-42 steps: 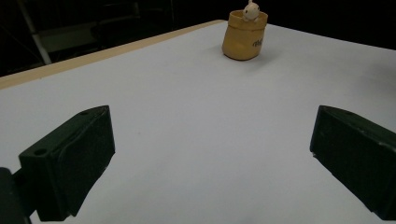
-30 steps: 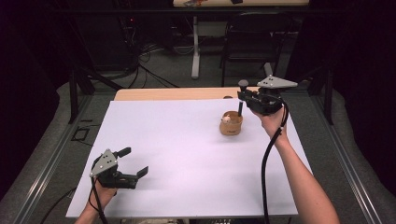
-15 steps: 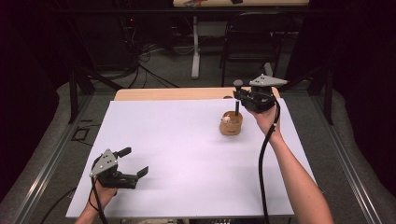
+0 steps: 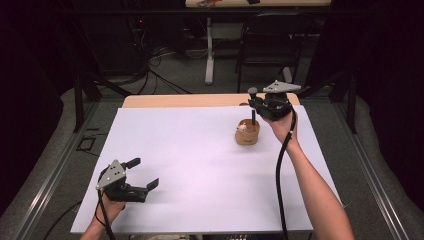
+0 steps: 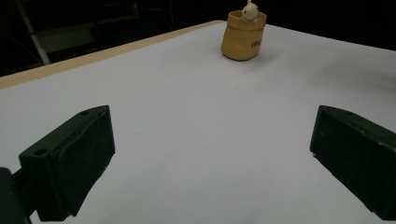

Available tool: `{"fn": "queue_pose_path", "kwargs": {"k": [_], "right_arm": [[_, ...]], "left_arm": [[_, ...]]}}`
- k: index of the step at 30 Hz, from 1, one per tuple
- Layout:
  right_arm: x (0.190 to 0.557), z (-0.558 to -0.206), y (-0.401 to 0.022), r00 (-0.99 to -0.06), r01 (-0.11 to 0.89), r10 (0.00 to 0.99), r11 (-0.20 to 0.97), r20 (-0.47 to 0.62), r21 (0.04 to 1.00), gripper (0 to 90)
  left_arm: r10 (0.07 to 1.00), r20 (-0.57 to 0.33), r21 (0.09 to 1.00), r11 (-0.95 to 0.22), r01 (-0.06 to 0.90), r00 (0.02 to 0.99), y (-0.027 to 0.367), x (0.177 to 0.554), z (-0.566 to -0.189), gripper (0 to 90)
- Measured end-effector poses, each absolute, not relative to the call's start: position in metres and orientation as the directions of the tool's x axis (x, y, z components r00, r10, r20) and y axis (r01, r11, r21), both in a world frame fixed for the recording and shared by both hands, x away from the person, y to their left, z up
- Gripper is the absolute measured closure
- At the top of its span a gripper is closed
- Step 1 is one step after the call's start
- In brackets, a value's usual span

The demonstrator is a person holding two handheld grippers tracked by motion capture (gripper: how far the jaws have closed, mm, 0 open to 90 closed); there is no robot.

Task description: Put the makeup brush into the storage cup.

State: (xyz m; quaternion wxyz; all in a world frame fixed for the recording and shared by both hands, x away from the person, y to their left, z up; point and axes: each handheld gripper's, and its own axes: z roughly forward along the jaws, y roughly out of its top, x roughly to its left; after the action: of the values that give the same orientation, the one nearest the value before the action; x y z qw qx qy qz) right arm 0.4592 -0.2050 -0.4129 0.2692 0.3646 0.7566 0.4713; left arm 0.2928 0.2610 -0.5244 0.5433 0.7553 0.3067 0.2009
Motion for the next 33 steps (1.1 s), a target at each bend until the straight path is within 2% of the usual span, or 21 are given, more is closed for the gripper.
{"fn": "queue_pose_path", "kwargs": {"k": [29,33], "right_arm": [[0.47,-0.44,-0.204,-0.589,0.365,0.806,0.328,-0.057,0.871,76.4],[0.471,-0.441,-0.203,-0.61,0.391,0.792,0.335,-0.032,0.857,51.3]], "left_arm": [[0.681,-0.024,0.944,-0.225,0.241,0.732,0.262,0.293,-0.524,0.1],[0.681,-0.025,0.944,-0.224,0.241,0.731,0.262,0.292,-0.524,0.1]]}}
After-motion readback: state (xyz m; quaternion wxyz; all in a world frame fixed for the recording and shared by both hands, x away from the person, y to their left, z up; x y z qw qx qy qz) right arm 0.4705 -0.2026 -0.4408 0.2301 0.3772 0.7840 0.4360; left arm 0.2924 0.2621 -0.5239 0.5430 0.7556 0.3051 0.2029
